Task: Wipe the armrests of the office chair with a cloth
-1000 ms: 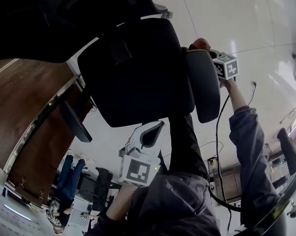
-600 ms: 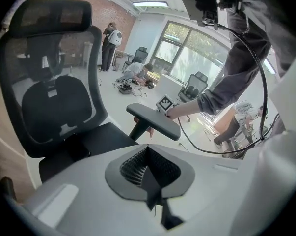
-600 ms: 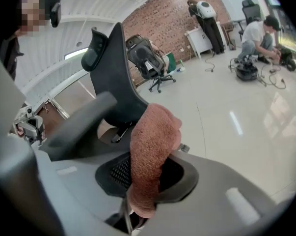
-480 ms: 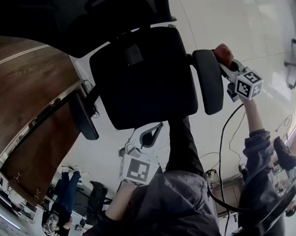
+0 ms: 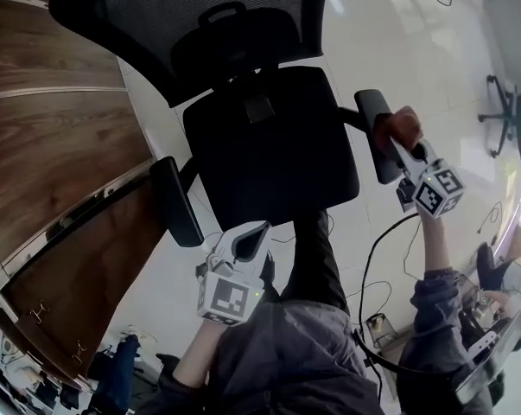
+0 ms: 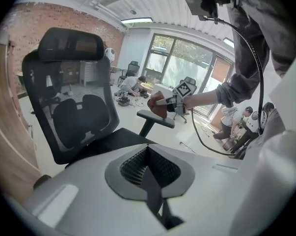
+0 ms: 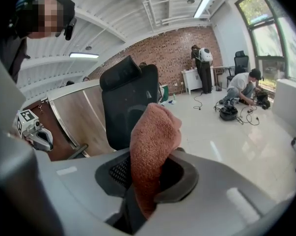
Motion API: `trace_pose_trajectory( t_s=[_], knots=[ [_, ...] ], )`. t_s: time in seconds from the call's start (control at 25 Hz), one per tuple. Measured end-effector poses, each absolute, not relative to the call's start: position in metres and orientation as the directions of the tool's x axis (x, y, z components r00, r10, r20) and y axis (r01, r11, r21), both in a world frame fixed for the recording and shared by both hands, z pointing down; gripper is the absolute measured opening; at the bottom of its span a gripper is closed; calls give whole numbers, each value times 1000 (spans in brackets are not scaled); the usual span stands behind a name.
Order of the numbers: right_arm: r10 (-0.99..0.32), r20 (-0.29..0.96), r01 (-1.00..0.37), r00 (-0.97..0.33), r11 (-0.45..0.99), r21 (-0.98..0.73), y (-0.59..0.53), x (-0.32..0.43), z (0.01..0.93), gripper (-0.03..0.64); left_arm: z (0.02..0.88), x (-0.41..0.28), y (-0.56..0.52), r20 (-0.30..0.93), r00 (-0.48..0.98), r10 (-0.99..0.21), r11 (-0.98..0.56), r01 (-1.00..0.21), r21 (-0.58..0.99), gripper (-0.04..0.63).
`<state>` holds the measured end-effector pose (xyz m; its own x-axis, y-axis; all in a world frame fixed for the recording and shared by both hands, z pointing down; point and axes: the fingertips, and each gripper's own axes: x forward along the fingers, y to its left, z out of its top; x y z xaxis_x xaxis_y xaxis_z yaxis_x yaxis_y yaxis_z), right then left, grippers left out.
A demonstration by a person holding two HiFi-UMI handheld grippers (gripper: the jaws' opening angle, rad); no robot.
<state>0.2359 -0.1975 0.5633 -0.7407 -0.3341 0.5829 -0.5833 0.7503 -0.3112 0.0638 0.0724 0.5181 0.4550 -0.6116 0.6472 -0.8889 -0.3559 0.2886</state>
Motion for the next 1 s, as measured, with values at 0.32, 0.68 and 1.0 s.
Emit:
trace_pose_trajectory(
  t_s=[0.32, 0.68, 1.0],
  knots=[
    [-393, 625, -692, -675, 631, -351, -138, 184, 627, 87, 528, 45, 96, 647, 485, -588, -374, -872, 314, 15],
    [-470, 770, -885, -432, 385, -262, -154, 195, 767, 87, 551, 42, 95, 684, 516, -516, -374, -854, 362, 15],
    [-477, 807, -924, -349, 320, -210, -172, 199, 812, 87, 569, 35, 90, 705, 528, -475, -368, -846, 385, 15]
  ],
)
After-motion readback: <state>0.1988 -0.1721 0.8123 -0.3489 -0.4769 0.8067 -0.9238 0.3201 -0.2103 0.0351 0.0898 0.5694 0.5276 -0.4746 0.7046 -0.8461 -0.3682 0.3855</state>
